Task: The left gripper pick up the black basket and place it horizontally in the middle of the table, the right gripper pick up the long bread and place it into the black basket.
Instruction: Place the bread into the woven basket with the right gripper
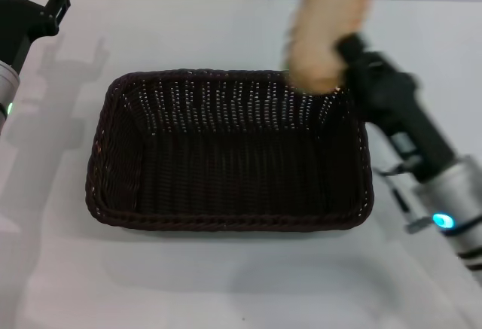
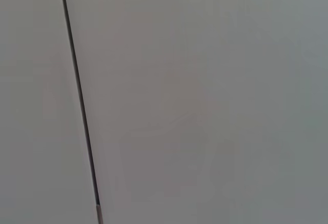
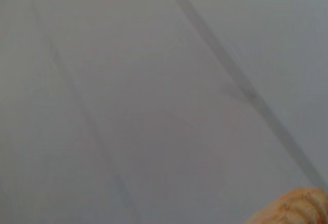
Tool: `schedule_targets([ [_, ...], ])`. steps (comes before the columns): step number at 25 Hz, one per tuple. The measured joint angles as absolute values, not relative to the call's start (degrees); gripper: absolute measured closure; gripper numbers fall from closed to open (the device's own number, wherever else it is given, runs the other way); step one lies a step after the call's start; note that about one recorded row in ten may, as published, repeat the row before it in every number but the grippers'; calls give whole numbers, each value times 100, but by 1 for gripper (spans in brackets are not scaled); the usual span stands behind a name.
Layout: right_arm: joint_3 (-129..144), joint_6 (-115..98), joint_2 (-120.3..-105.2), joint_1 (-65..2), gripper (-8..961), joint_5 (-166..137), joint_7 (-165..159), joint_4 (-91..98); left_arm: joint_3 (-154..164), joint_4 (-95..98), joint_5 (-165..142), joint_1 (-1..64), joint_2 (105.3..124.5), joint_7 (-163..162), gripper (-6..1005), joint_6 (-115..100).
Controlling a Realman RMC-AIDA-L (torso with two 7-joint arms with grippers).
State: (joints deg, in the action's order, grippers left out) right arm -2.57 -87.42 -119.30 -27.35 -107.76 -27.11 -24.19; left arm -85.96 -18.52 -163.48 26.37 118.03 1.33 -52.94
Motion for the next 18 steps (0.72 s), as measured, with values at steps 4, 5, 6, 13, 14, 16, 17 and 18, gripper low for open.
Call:
schedule_targets([
  [4, -293, -7879, -11932, -3147, 834, -11486, -2722, -2736, -8595, -1866, -16348, 2637, 11803, 121, 222, -5290],
  [5, -293, -7879, -11932, -3147, 834, -11486, -2722, -2736, -8595, -1866, -16348, 2637, 11803, 121, 221, -5290],
  [6, -296, -7845, -11934, -3144, 833, -11584, -2722, -2793, -8596, -1869, -16347, 2635, 11803, 120, 221, -5290],
  [13, -299, -7896, -11940, -3015, 709, -12121, -2701, -2957, -8600, -1858, -16347, 2618, 11803, 117, 221, -5290],
  [14, -300, -7959, -11937, -2989, 690, -12168, -2718, -2960, -8600, -1852, -16347, 2624, 11803, 116, 221, -5290],
  [16, -336, -8108, -11934, -2931, 653, -12175, -2717, -2938, -8600, -1851, -16348, 2625, 11803, 116, 221, -5290],
  [17, -336, -8108, -11934, -2931, 634, -12175, -2717, -2938, -8602, -1850, -16347, 2626, 11803, 115, 221, -5291],
  [18, -385, -8209, -11932, -2880, 615, -12170, -2709, -2907, -8609, -1850, -16348, 2626, 11804, 115, 221, -5291],
])
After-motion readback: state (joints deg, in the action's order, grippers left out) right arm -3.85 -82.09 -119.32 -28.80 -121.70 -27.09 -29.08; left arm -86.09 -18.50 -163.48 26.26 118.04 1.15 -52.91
